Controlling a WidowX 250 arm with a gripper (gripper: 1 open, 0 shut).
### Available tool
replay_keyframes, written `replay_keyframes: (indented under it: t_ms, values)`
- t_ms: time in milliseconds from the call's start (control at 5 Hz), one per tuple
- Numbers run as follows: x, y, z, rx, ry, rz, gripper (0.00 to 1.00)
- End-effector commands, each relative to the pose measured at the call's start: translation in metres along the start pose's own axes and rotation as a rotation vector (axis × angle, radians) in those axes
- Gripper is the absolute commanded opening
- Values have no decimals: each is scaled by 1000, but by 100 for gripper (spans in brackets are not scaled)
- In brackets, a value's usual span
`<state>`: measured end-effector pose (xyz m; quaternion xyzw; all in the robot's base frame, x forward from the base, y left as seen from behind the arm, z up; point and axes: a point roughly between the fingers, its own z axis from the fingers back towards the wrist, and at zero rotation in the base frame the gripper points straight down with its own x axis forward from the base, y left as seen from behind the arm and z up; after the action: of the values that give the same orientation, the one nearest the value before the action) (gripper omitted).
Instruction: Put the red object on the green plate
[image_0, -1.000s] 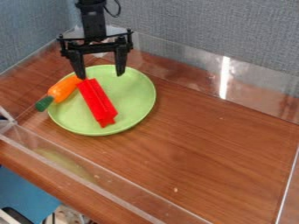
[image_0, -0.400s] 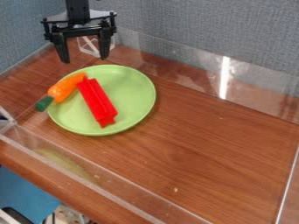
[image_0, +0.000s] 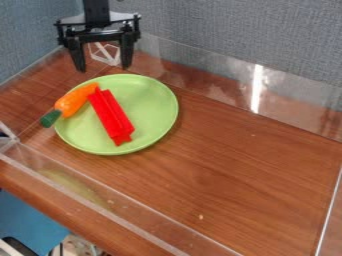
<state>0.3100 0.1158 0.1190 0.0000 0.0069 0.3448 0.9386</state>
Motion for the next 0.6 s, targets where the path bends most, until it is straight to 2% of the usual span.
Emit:
replay_keyframes:
  t_ms: [0,200,400]
  values:
    - [7,-5,17,-15,-42,-40,0]
    - [8,5,4,-10,-36,-81,100]
    - [10,15,-8,-6,-28,-125,100]
